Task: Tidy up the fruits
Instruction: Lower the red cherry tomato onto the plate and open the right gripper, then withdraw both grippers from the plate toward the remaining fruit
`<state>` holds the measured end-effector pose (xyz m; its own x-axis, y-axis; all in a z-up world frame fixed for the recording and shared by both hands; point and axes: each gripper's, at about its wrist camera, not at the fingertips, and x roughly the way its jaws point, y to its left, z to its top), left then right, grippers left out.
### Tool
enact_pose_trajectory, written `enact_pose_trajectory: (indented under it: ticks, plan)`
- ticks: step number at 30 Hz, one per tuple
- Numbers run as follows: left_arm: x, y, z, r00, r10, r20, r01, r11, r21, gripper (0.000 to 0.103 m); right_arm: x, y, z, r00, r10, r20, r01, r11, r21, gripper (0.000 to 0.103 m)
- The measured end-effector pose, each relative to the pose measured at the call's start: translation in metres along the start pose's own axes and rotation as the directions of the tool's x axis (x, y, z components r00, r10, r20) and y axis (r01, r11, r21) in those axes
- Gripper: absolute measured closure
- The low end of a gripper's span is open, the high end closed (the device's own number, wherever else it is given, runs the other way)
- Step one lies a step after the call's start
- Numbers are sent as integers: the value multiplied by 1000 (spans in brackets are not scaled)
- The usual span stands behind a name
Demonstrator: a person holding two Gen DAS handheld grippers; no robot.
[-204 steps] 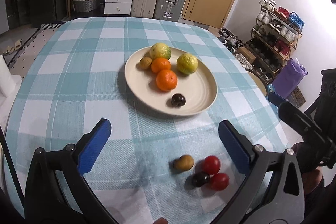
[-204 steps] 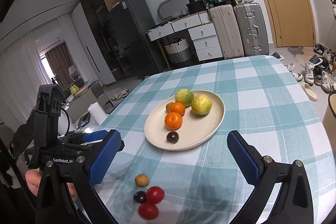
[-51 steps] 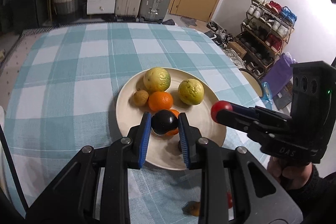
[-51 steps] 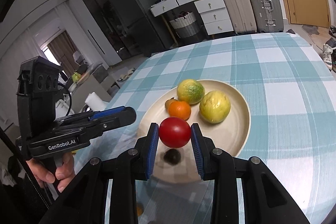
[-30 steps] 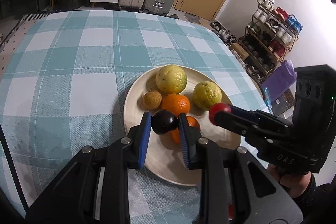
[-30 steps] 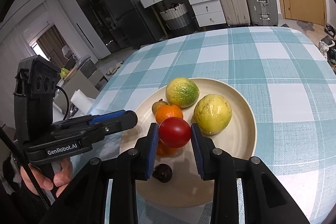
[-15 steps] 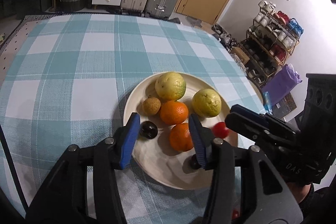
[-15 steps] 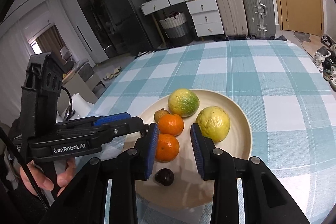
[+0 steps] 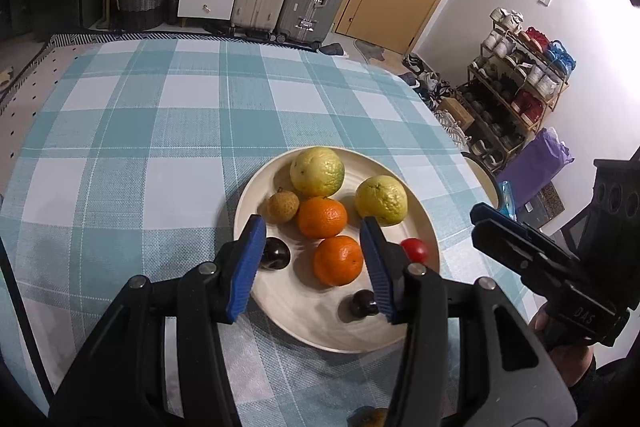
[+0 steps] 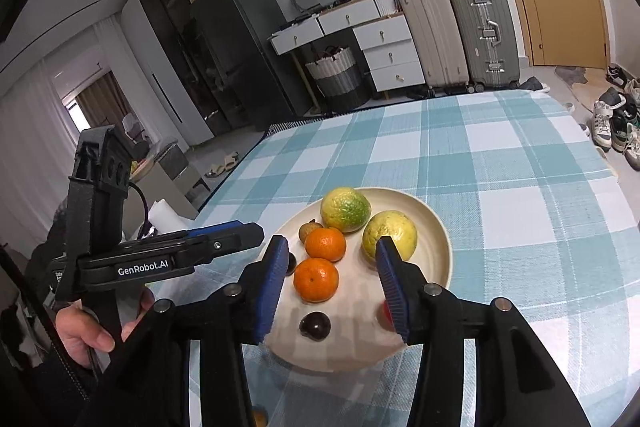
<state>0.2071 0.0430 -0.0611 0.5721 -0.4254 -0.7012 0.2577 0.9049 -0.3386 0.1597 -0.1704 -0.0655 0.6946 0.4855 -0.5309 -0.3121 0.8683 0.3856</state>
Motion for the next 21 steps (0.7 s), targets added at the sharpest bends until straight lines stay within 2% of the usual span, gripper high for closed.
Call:
enact_pose_trajectory:
  ticks: [2,4,9,11,12,13,14,16,21]
  plan:
    - [-4,-2,0,1000,-4,8,4,1000,-1,56,-5,-1,0,1000,4,9,-4,1000,8,54]
    - [-10,-5,-1,1000,-2,20,2,1000,-4,49,-10,0,-1,1000,5,17,-5,1000,12,52]
    - [-23,-13,-4,999,5,53,-5,1000,-5,47,-22,2,-8,999,9,42,-9,1000,-5,51]
    - [-30,-19,-7,997,18,69,-19,1000,6,42,-26,3,-11,999,15,43,-14,1000,-11,50]
    - [-33,-22,-10,996,32,79,-33,999,11,35,-28,4,-13,999,13,46,-13,1000,-15,48]
    - [-35,-24,-12,995,52,88,-53,999,9,27,-31,5,-14,999,9,49,-9,1000,-17,43]
    - [-38,-26,-14,993,67,95,-68,998,7,25,-32,6,-15,999,4,54,-3,1000,-18,33]
    - [-42,-32,-19,992,75,100,-77,997,14,23,-39,8,-17,997,-6,77,7,1000,-22,25]
    - [-51,-45,-27,980,164,112,-168,986,21,19,-49,12,-19,996,-10,91,13,999,-30,14]
